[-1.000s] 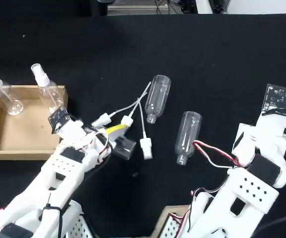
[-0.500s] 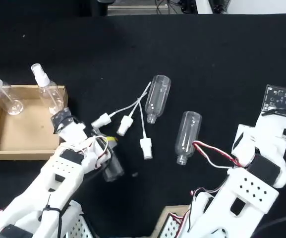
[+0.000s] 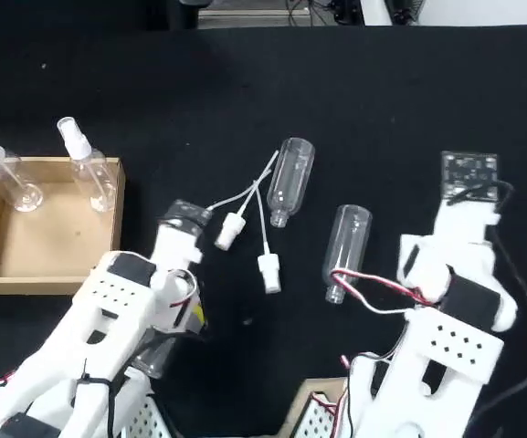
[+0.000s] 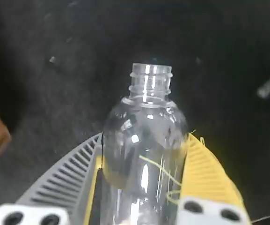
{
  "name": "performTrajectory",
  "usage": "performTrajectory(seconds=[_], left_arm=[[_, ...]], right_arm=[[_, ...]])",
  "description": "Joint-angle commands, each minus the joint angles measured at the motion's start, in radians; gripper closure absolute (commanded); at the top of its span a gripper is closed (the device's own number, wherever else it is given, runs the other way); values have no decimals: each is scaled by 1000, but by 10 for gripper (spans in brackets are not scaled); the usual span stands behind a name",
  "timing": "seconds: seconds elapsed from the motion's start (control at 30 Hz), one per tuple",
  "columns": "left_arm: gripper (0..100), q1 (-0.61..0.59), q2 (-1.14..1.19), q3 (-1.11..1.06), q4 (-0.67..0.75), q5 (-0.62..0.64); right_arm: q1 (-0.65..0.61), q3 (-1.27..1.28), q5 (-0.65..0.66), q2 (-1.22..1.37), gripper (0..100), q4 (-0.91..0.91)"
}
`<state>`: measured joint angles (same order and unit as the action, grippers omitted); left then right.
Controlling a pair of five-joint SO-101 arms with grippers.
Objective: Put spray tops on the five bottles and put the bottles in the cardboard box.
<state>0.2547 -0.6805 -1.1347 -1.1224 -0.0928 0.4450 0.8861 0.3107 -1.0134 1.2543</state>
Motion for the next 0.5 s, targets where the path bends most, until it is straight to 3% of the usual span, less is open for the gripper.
performTrajectory(seconds=[0.0, 0.23, 0.37, 0.47], left_arm=[[782, -15, -5, 47, 25, -69], [773, -15, -2, 22, 11, -49], [650, -15, -2, 7, 8, -51], [662, -8, -3, 12, 23, -60]], right_arm=[[-57, -65, 3, 1, 983, 31], [-63, -65, 3, 1, 983, 37], [-63, -73, 5, 1, 983, 37], [-84, -71, 5, 1, 983, 35]])
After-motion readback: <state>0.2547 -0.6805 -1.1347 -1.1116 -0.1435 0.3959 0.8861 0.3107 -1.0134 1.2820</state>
